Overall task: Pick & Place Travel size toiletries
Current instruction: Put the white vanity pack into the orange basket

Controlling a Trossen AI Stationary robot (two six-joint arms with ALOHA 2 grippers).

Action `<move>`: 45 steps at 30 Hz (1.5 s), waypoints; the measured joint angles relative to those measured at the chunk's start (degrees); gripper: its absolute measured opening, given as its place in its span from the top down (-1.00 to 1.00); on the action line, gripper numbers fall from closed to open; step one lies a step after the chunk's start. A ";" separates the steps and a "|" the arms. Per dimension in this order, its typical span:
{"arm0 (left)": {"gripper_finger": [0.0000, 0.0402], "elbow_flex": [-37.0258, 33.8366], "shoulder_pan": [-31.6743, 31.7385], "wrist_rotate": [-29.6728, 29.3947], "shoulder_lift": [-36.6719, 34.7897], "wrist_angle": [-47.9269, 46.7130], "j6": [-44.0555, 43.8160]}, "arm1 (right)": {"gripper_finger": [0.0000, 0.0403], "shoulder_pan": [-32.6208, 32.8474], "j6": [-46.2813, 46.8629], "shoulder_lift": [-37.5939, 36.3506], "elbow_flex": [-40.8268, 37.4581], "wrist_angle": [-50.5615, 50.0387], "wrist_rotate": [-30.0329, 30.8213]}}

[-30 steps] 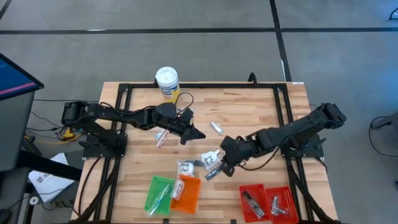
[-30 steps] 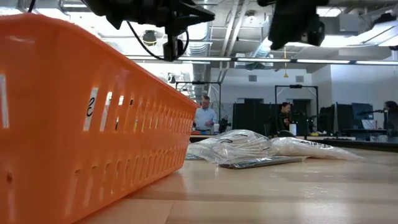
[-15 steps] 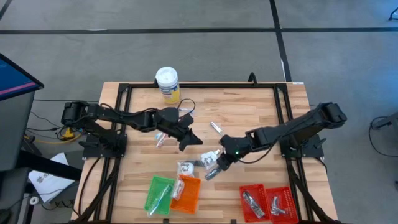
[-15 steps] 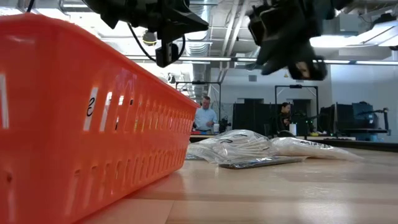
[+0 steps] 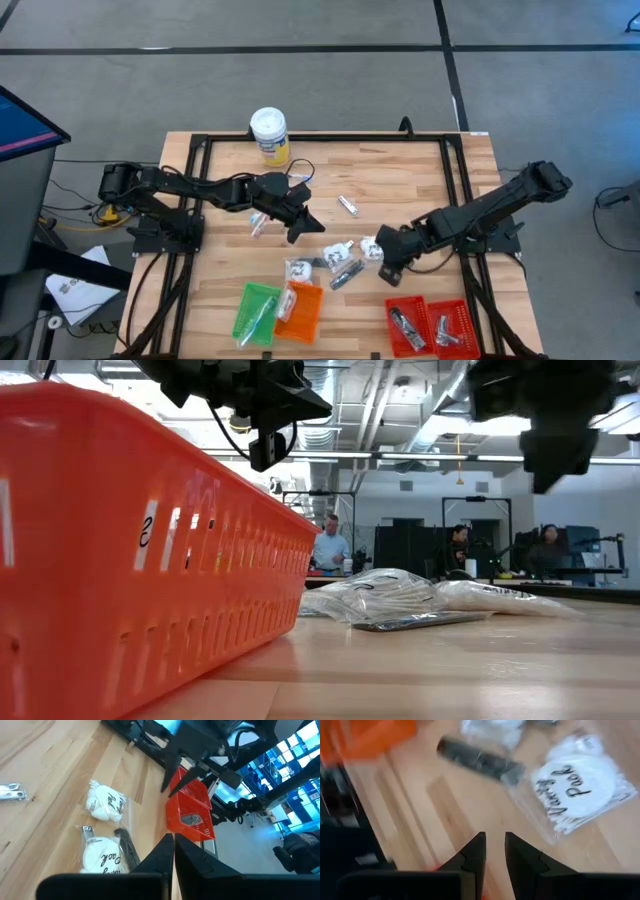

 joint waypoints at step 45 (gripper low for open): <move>0.96 -0.26 0.65 -1.18 0.00 0.15 1.51 | -0.25 5.48 -22.16 16.04 -1.07 0.98 13.06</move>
